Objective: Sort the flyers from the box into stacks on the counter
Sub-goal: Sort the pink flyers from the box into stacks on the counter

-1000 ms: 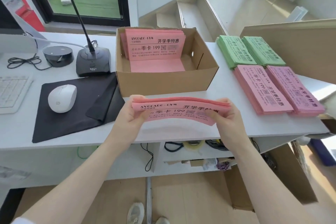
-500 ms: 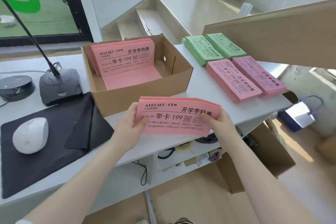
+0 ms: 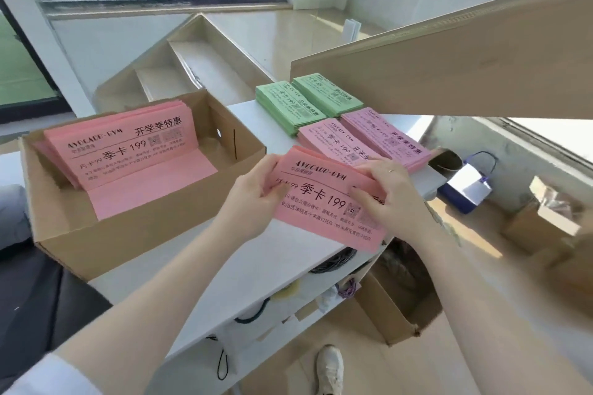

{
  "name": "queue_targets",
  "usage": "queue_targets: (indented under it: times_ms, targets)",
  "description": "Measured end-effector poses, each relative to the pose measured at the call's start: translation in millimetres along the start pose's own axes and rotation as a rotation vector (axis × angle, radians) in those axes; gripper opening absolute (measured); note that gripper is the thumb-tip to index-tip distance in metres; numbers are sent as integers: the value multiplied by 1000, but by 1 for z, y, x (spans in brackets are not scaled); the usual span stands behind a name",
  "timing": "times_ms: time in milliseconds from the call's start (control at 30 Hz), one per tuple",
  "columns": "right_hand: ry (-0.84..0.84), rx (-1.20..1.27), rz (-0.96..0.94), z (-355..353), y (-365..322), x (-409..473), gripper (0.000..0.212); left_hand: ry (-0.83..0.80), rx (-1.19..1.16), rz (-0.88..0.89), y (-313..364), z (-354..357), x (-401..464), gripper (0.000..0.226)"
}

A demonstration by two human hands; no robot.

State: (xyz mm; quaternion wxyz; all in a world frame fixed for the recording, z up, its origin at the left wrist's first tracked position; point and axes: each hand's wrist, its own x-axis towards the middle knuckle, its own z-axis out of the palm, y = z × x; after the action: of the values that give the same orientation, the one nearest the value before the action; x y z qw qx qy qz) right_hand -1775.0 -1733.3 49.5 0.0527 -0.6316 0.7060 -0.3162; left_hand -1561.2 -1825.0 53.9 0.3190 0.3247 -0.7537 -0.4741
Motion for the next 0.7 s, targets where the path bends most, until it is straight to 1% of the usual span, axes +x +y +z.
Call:
queue_targets:
  times_ms: [33,100,167,233,267,333,367,400,433,467,533,633,700]
  targets:
    - [-47,42,-3,-6,6,6,30,-17,-5,-5,2,9,12,33]
    - [-140,151,49,-15,25,20,8,-44,-32,-32,5,27,35,31]
    - [-196,174,97,-25,48,32,16,-56,-77,-77,7,45,59,33]
    - [-237,209,166,-37,72,47,9,-37,-197,-148,9,63,83,29]
    - [-239,254,206,-43,84,54,6,-6,-293,-197,9,71,96,23]
    - [-217,387,301,-53,106,70,9,58,-524,-319,9,88,121,13]
    - [-194,440,344,-57,116,79,10,64,-637,-368,8,96,133,12]
    - [-164,477,387,-60,126,87,10,55,-724,-402,6,105,144,16]
    - [-128,510,434,-62,137,96,11,40,-757,-424,5,116,155,21]
    - [-98,536,486,-64,149,106,11,29,-732,-434,3,127,165,26]
    - [-77,524,565,-64,171,125,12,11,-594,-422,3,149,183,28]
    - [-108,476,638,-62,198,154,12,-13,-391,-387,6,176,211,36]
    - [-132,480,651,-58,211,171,13,25,-341,-396,2,186,227,40]
